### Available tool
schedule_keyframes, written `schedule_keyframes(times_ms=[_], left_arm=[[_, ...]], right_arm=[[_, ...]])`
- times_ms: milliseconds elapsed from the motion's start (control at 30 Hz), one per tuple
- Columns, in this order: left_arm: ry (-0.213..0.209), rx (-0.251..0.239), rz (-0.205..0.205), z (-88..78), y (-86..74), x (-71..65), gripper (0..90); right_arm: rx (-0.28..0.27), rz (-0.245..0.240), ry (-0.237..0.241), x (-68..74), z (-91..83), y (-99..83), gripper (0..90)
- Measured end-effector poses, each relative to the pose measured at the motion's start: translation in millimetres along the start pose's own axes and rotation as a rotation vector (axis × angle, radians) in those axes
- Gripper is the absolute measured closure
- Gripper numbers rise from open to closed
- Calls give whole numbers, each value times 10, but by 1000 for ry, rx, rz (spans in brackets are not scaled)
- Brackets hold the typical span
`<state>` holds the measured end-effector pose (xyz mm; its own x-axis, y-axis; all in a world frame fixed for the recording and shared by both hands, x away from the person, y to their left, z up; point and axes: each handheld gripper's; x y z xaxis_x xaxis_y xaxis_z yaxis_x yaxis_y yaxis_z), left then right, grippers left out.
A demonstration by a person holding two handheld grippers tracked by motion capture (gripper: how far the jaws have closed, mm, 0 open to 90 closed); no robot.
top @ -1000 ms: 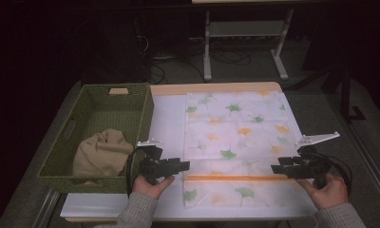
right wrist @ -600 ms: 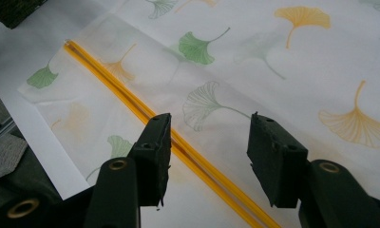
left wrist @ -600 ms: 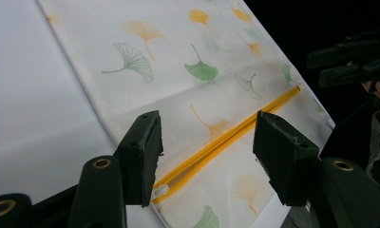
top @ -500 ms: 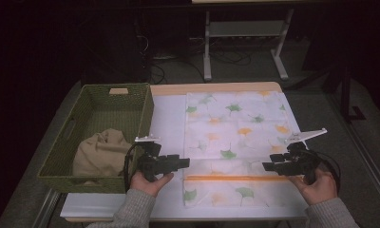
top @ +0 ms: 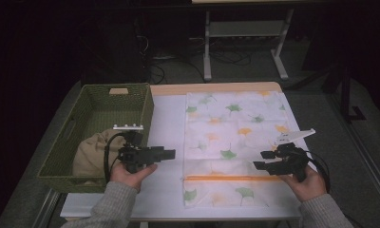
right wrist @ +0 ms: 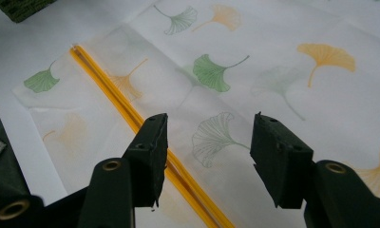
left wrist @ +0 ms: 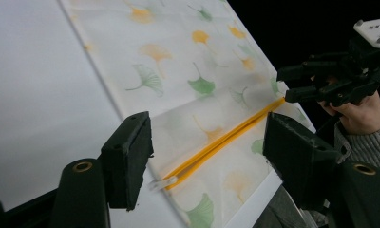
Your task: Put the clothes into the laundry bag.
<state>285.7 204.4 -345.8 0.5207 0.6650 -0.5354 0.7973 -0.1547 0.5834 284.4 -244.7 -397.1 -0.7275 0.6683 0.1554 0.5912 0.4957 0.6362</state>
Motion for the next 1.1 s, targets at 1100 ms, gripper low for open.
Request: schedule_keyframes(times_ms=[1100], left_arm=[[289,-127,-178,-1200,-104,769,280]], right_arm=[[58,-34,10,22,172,89,379]])
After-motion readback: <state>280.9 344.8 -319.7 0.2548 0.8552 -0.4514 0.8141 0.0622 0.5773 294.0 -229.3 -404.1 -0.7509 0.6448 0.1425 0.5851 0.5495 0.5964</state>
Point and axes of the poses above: each handheld gripper's, and its own axes: z roughly forward along the jaws, y roughly out of its top, x roughly to its left, and after that the axes turned 5 degrees about x, right-handed
